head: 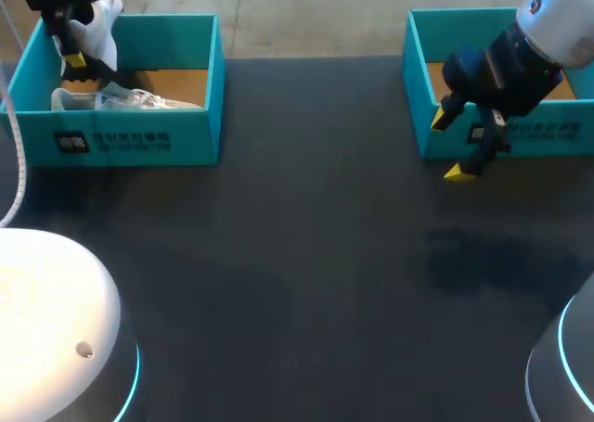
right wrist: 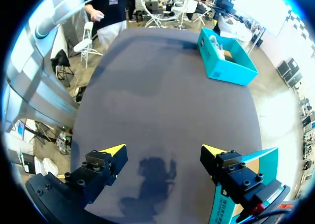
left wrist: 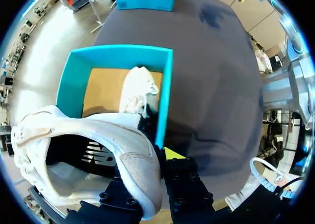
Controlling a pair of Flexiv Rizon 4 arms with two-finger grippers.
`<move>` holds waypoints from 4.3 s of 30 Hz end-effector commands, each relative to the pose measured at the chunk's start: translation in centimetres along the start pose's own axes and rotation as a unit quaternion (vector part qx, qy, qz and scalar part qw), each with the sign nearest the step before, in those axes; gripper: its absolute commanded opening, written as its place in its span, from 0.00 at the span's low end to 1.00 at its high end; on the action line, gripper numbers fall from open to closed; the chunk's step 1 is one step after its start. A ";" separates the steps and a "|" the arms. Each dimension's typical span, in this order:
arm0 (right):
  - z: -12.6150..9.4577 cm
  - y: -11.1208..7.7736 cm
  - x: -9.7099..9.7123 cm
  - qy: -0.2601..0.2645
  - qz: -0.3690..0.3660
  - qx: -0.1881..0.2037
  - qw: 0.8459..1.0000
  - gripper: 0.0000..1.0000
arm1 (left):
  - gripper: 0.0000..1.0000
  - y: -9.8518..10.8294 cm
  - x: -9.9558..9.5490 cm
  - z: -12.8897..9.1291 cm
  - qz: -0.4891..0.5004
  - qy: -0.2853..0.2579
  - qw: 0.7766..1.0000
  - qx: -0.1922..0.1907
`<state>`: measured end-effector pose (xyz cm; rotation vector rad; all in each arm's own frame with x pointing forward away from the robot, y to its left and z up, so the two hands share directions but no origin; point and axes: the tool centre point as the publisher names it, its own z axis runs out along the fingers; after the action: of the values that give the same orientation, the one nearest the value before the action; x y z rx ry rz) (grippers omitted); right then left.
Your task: Take the shoe out of the shoebox, open the shoe tongue, remove and reinsert the insole, then place the shoe into the shoebox
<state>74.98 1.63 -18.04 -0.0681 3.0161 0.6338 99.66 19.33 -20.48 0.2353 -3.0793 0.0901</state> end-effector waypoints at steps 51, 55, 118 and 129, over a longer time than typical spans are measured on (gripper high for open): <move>0.1 0.1 -0.1 0.001 0.001 0.001 1.000 1.00 | 0.00 1.5 -5.4 -3.7 0.454 -0.067 0.876 -0.147; 0.1 0.1 -0.1 0.001 0.001 0.001 1.000 1.00 | 0.00 1.5 -5.4 -3.7 0.454 -0.067 0.876 -0.147; 0.1 0.1 -0.1 0.001 0.001 0.001 1.000 1.00 | 0.00 7.6 -15.6 -4.1 0.728 0.022 0.676 -0.111; 0.1 0.1 -0.1 0.001 0.001 0.001 1.000 1.00 | 0.00 8.2 -17.8 -0.7 0.710 0.010 0.691 -0.136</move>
<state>74.99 1.63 -18.04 -0.0676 3.0162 0.6337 115.79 29.96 -20.19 -2.0384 -2.3094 -0.2953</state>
